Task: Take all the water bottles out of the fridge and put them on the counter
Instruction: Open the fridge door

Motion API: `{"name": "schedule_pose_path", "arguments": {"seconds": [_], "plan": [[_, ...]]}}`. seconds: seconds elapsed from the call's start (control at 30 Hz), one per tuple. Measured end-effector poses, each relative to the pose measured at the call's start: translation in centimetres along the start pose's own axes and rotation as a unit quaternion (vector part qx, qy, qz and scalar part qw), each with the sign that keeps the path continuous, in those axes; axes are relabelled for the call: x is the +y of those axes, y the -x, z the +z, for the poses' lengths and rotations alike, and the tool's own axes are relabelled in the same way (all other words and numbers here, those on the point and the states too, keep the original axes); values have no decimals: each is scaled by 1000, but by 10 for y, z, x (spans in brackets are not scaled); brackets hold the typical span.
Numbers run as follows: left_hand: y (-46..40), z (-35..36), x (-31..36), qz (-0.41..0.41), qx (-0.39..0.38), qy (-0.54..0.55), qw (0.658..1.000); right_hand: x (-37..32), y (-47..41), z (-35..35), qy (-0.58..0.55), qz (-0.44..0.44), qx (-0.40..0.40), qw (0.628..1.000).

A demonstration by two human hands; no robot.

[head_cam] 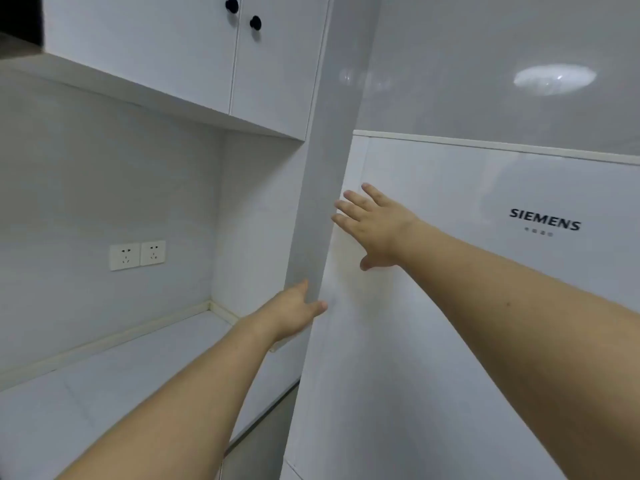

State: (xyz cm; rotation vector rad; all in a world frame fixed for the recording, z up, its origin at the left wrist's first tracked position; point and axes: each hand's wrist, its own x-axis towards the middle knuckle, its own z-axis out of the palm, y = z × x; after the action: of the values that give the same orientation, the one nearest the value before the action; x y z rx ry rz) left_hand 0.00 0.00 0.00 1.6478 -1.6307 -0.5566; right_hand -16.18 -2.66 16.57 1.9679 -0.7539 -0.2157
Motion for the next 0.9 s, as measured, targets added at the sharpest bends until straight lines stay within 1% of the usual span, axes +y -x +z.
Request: {"name": "schedule_pose_path", "arguments": {"seconds": [0.03,0.2,0.37,0.53,0.9], "plan": [[-6,3,0,-2,4,20,1000,0,-9,4,18,-4,-5,1000],[-30,16,2,19,-7,63,998,-4,-34,25,6,-13,-37,999],[-54,31,-6,1,-2,143,990,-6,-48,40,40,-19,-15,999],[-63,35,-18,-19,3,224,974,-9,-59,39,39,-4,-25,999],[-52,37,-17,-10,28,219,975,-19,-55,32,34,7,-31,999]]}}
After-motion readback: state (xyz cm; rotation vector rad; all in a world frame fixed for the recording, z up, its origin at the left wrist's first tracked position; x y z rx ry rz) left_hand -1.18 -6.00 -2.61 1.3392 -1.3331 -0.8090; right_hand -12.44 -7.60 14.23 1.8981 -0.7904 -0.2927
